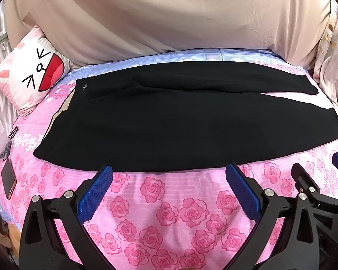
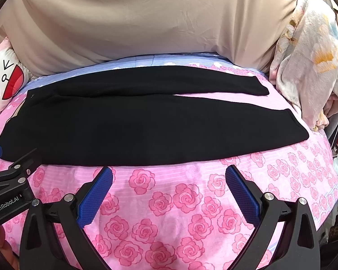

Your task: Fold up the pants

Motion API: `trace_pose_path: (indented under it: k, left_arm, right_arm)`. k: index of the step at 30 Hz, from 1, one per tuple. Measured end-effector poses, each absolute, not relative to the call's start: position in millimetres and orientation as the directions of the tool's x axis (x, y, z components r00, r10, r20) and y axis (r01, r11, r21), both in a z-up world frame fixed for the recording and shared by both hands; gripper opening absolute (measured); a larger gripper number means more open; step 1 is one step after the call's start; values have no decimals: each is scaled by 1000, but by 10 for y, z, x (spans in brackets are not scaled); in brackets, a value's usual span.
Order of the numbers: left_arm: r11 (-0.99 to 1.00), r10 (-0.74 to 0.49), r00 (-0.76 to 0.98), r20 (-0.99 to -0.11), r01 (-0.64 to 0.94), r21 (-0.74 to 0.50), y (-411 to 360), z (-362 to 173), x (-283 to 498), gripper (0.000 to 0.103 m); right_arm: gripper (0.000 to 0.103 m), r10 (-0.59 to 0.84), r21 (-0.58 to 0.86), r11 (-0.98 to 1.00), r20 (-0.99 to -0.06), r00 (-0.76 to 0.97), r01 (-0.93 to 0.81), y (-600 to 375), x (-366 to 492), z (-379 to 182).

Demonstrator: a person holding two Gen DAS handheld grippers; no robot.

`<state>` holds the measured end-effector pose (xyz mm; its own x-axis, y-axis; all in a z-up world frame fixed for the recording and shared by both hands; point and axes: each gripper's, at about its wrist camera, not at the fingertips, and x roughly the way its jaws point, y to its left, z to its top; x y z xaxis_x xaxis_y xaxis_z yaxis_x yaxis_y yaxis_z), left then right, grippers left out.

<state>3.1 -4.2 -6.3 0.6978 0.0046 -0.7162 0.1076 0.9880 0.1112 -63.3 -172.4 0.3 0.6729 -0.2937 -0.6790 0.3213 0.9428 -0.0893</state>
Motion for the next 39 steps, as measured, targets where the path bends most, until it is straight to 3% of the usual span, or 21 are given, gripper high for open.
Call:
trace_pose_path:
  k: [17,22,28,32,39]
  left_arm:
    - [980,51,716,-696,98,173,-72,-43,64,98]
    - [986,17,697,-717,107,128,-48,-28,196,98]
    - [993,43,693,-720,48,105,133,75,619,98]
    - [992,79,704,-706,12,123,224,121,930,98]
    - [999,-38,628,-777,-2,-50,576,111,1626,98]
  right_arm:
    - [98,-285,-86,945,-684,671,314,-1739,-583,-15]
    - [98,-273,-86,952,-678,682,295,-1902,-494,27]
    - [98,-256,16,941,-622,740,339,-3013,-215,435]
    - [98,-275,33,919,-662,697,393,-3886,300,424]
    - [96,-232,107,883,-746,624,456,-5356,1278,163]
